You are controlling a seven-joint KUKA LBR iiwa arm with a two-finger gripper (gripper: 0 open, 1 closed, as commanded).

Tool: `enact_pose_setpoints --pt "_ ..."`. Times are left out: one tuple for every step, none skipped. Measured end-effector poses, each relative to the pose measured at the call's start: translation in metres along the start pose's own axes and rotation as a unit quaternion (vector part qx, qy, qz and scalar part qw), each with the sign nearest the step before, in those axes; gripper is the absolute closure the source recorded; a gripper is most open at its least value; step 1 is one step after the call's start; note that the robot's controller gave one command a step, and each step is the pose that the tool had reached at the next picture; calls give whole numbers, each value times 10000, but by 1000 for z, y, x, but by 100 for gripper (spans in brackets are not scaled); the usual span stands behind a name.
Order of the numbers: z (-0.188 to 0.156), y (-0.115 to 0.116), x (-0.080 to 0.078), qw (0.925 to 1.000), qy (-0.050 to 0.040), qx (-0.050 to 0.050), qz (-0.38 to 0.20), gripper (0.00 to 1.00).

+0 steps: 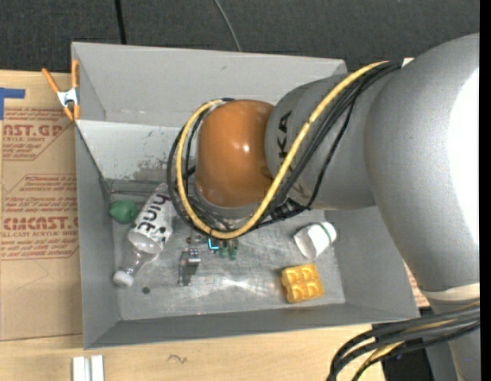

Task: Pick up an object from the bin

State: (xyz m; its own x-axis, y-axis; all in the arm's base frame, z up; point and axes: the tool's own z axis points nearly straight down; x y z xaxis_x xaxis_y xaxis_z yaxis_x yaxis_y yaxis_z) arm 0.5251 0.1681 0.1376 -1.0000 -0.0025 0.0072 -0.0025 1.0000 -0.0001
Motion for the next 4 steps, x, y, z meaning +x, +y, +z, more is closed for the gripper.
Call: enact_pose_setpoints --pt "-4 -1 -2 10000 -34 -7 8 0" --pt "15 16 7 9995 -75 1 -308 0" --pt "66 54 38 9978 -35 25 -665 0" --pt "69 68 28 9977 -34 6 -681 0"
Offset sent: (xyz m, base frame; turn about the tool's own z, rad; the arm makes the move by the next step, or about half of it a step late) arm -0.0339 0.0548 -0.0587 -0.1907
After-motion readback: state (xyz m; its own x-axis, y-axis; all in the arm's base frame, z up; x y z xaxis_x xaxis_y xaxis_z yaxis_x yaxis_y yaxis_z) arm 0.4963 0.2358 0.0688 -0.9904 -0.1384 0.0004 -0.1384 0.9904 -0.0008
